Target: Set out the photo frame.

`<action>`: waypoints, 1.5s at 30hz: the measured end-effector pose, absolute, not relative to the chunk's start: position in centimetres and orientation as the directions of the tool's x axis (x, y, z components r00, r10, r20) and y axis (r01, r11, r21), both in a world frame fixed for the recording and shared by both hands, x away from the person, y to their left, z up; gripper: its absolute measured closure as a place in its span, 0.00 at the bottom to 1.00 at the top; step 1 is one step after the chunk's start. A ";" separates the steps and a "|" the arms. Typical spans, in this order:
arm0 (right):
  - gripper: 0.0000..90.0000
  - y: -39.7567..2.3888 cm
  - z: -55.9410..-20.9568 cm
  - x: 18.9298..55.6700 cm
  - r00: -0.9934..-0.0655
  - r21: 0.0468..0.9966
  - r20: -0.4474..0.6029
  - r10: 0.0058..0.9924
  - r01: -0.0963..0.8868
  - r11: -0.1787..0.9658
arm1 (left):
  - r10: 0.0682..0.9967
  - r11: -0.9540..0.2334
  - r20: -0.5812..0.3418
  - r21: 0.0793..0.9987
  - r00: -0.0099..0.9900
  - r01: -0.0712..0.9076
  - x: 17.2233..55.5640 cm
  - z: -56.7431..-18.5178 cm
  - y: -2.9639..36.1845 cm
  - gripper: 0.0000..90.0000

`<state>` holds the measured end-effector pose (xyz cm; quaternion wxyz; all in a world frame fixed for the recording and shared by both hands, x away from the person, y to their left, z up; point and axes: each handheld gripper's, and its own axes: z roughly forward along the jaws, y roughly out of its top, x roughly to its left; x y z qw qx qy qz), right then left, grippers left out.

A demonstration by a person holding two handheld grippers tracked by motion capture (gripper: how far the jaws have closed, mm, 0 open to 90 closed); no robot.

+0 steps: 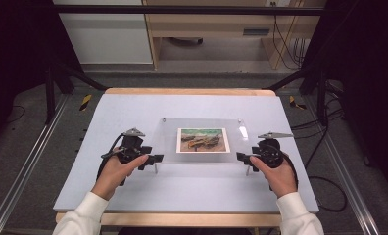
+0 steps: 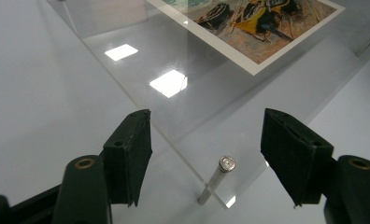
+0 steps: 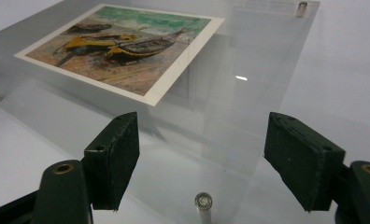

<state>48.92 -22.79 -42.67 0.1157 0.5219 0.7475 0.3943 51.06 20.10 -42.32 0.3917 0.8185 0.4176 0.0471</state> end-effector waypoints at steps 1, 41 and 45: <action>0.30 -22.8 -42.7 48.9 -0.428 0.710 0.239 0.871 0.689 0.144 | 0.721 -0.344 -0.250 0.681 0.647 0.647 51.1 -42.3 20.1 0.38; 0.22 -23.0 -43.7 49.2 -0.387 0.673 0.320 0.865 0.735 0.081 | 0.712 -0.251 -0.380 0.647 0.590 0.720 51.6 -43.8 19.7 0.16; 0.19 -22.9 -43.8 49.3 -0.386 0.669 0.322 0.864 0.738 0.080 | 0.711 -0.249 -0.386 0.643 0.588 0.724 51.7 -43.8 19.8 0.16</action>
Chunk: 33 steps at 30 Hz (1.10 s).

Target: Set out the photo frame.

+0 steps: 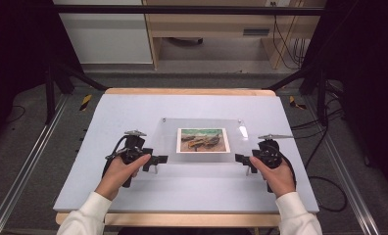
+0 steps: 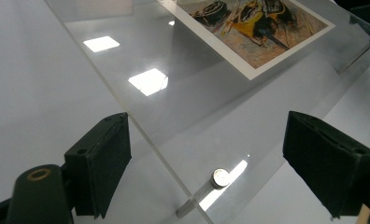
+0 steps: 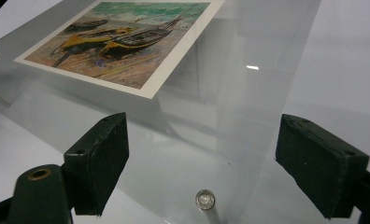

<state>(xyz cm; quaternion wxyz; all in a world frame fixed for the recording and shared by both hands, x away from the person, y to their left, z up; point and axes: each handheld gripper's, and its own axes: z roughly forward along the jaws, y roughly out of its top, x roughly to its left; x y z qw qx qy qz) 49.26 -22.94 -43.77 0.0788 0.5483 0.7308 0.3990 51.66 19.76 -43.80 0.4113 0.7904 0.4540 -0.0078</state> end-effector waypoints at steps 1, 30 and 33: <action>0.19 -22.9 -43.8 49.3 -0.387 0.669 0.325 0.863 0.739 0.080 | 0.712 -0.248 -0.387 0.642 0.586 0.725 51.7 -43.8 19.7 0.16; 0.16 -23.2 -44.4 49.3 -0.371 0.625 0.431 0.822 0.780 0.025 | 0.701 -0.231 -0.429 0.618 0.569 0.751 52.0 -44.2 19.3 0.13; 0.16 -23.2 -44.5 49.3 -0.368 0.627 0.432 0.823 0.779 0.019 | 0.700 -0.231 -0.430 0.618 0.569 0.751 52.0 -44.2 19.3 0.12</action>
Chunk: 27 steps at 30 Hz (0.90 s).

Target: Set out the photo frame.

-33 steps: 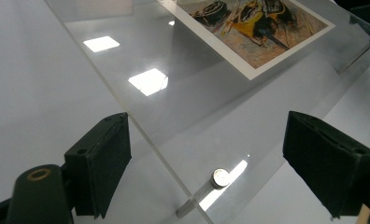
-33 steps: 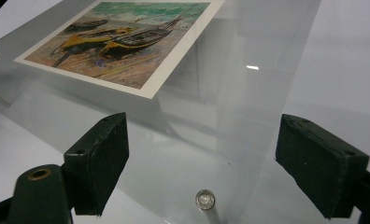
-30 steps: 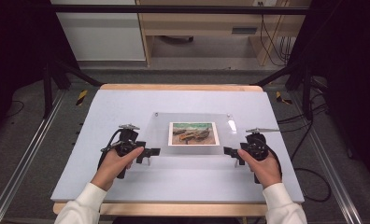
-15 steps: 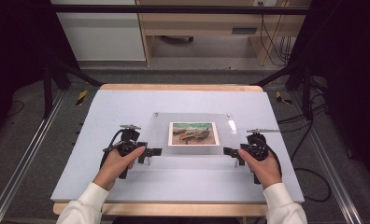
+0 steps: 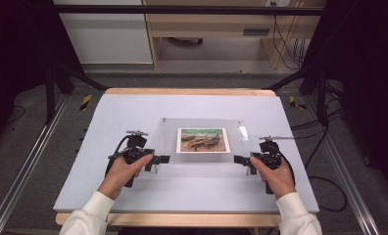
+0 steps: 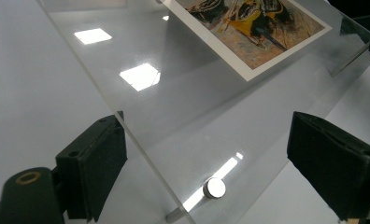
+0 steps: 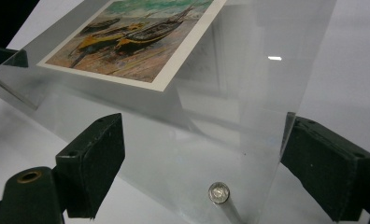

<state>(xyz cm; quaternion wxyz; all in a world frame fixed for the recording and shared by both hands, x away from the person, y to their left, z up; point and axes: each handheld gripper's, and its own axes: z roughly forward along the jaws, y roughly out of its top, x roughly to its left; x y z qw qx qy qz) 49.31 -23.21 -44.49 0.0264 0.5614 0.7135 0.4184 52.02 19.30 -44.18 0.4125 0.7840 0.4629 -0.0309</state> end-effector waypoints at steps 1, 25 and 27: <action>0.16 -23.2 -44.5 49.3 -0.368 0.627 0.432 0.823 0.779 0.019 | 0.700 -0.230 -0.432 0.618 0.569 0.752 52.0 -44.2 19.3 0.12; 0.25 -23.3 -44.3 46.6 -0.446 0.732 0.324 0.835 0.677 0.078 | 0.753 -0.265 -0.291 0.687 0.591 0.677 48.5 -43.4 18.8 0.21; 0.26 -23.3 -44.3 46.3 -0.446 0.737 0.317 0.837 0.671 0.078 | 0.755 -0.266 -0.282 0.694 0.592 0.669 47.9 -43.4 18.9 0.24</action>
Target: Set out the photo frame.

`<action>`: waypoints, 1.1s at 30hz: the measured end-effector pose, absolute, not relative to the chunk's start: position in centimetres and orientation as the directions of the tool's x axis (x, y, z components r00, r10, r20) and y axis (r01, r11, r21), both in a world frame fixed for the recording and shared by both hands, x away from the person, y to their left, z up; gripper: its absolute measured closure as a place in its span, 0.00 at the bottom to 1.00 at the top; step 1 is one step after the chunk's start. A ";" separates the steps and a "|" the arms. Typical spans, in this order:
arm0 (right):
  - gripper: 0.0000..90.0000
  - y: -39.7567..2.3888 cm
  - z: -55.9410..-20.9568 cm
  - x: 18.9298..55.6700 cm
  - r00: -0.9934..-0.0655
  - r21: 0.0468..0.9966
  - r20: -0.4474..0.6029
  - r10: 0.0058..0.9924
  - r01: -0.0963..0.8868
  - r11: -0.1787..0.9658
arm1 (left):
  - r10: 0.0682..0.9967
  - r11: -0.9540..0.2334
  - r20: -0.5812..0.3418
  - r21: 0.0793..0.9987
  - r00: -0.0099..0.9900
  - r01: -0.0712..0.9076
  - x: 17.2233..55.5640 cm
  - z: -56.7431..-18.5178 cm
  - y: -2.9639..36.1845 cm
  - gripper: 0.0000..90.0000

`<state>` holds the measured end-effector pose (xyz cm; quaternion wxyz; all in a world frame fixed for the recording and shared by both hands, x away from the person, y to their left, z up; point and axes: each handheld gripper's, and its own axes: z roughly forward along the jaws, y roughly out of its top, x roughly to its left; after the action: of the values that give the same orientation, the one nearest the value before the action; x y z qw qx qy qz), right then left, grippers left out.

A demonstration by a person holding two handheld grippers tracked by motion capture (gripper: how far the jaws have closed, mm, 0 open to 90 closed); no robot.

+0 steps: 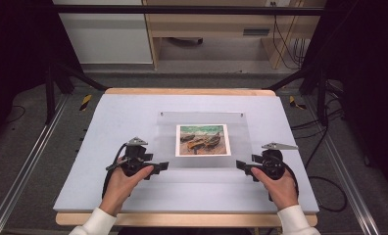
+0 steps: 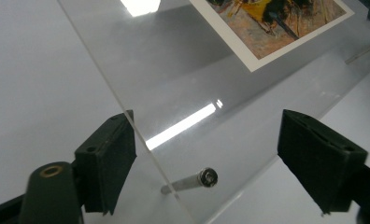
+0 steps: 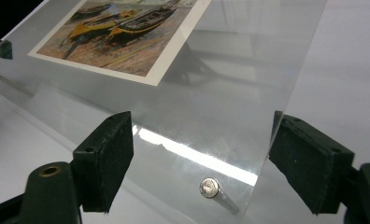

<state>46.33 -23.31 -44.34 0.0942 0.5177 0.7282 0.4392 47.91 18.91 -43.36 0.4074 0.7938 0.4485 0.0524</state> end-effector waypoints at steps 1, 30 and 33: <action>0.28 -23.3 -44.3 45.8 -0.451 0.748 0.304 0.839 0.659 0.083 | 0.755 -0.272 -0.266 0.705 0.599 0.655 47.3 -43.4 19.1 0.26; 0.37 -23.1 -44.4 43.1 -0.463 0.803 0.205 0.862 0.584 0.123 | 0.790 -0.249 -0.211 0.748 0.576 0.615 44.9 -43.5 19.3 0.42; 0.37 -23.0 -44.4 42.9 -0.461 0.803 0.195 0.865 0.582 0.129 | 0.794 -0.251 -0.200 0.753 0.574 0.609 44.7 -43.5 19.2 0.42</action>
<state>42.89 -23.03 -44.41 0.1615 0.4932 0.7338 0.4385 44.71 19.22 -43.50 0.4172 0.7830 0.4477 0.1108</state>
